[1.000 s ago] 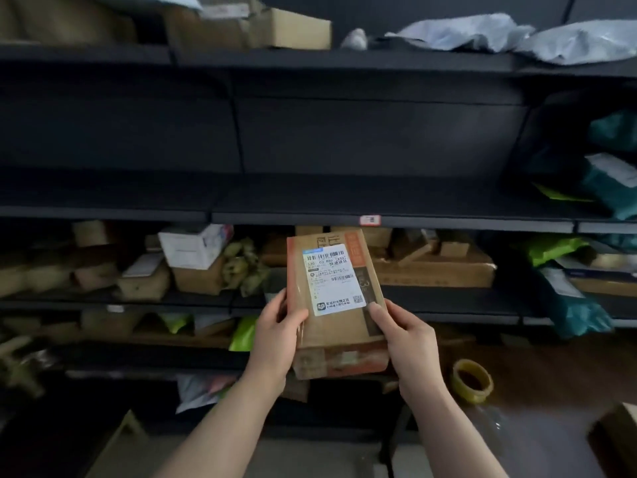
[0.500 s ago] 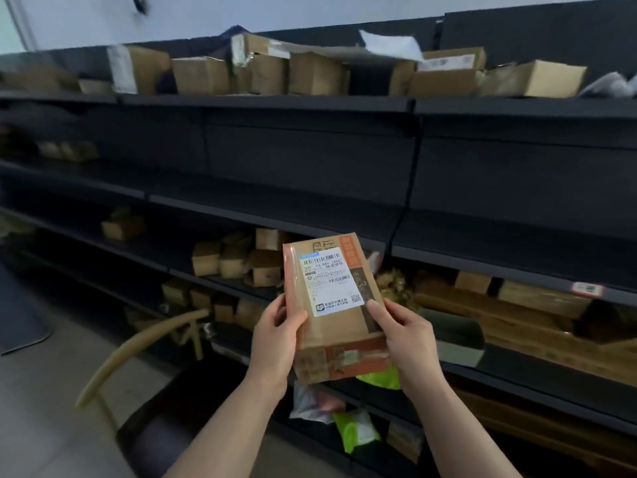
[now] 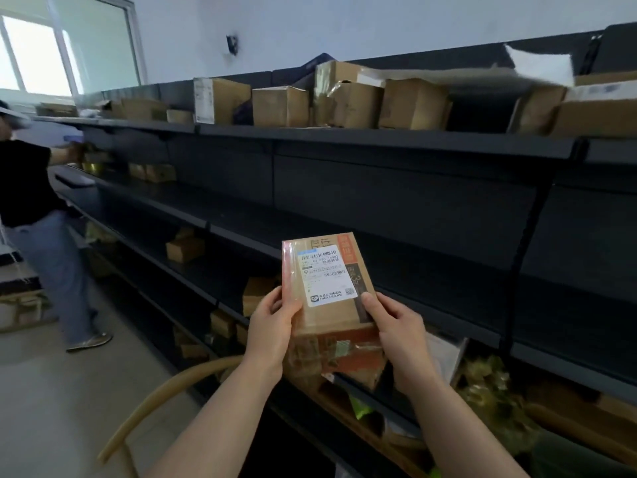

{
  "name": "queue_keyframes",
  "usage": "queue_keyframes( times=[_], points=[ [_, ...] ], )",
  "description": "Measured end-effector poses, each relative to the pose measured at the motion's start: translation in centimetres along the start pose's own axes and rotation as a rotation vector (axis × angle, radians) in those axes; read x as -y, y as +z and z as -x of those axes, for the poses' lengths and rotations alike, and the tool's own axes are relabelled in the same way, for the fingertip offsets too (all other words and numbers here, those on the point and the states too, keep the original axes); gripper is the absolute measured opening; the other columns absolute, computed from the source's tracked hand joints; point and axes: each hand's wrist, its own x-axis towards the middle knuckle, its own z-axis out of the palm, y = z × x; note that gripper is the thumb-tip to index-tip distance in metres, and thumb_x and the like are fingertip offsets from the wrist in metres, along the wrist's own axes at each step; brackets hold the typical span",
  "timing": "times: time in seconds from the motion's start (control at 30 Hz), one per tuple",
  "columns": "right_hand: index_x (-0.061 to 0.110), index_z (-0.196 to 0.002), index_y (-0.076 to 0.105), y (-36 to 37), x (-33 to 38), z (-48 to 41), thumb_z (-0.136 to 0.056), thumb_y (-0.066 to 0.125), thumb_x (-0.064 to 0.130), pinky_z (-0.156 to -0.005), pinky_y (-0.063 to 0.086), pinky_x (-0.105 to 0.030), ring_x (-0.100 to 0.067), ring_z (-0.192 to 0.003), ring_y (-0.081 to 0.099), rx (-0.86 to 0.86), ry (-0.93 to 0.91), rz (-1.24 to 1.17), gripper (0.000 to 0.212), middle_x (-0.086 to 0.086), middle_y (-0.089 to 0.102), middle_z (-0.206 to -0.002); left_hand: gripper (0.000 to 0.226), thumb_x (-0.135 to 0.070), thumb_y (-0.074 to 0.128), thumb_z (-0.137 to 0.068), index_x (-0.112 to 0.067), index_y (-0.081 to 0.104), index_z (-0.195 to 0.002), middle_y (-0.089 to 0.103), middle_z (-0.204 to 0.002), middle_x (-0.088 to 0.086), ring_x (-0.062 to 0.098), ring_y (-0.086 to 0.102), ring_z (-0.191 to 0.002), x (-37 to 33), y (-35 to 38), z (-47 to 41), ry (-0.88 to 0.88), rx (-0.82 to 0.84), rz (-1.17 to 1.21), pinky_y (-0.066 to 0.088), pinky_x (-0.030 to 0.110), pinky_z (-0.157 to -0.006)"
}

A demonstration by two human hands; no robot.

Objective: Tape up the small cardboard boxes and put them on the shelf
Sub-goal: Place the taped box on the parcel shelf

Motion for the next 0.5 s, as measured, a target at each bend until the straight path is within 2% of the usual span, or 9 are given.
queue_keyframes(
  times=[0.07,0.2,0.37,0.5],
  points=[
    [0.044,-0.106,0.065,1.1,0.5,-3.1,-0.086,0.063,0.051,-0.084,0.057,-0.044,-0.015,-0.091,0.069,0.027,-0.02,0.018,0.021,0.009,0.071,-0.099,0.054,-0.031,0.065,-0.089,-0.026,0.047,-0.139,0.064,-0.116,0.0,0.019,0.066,-0.098,-0.6,0.1,-3.1,-0.002,-0.03,0.008,0.055,0.037,-0.08],
    [0.039,-0.114,0.064,4.2,1.1,-9.3,-0.087,0.062,0.049,-0.084,0.057,-0.043,-0.015,-0.09,0.07,0.081,-0.036,0.012,0.029,0.008,0.071,-0.1,0.05,-0.029,0.063,-0.09,-0.025,0.048,-0.138,0.065,-0.113,0.0,0.019,0.066,-0.097,-1.7,-0.3,-9.0,0.005,-0.074,0.027,0.054,0.035,-0.076],
    [0.03,-0.116,0.067,8.6,1.7,-16.2,-0.087,0.063,0.049,-0.08,0.059,-0.044,-0.016,-0.084,0.073,0.102,-0.02,-0.027,0.035,0.003,0.074,-0.095,0.023,-0.019,0.055,-0.094,-0.025,0.058,-0.117,0.07,-0.099,0.001,0.016,0.07,-0.083,-3.9,-1.6,-16.3,0.004,-0.086,0.062,0.052,0.028,-0.061],
    [0.026,-0.107,0.07,12.3,2.8,-21.4,-0.089,0.065,0.042,-0.072,0.061,-0.037,-0.016,-0.077,0.073,0.078,0.016,-0.082,0.025,0.0,0.076,-0.089,0.026,-0.016,0.052,-0.095,-0.019,0.06,-0.119,0.071,-0.096,0.004,0.011,0.07,-0.066,-5.4,-2.9,-23.2,0.01,-0.071,0.077,0.05,0.021,-0.045]
  ],
)
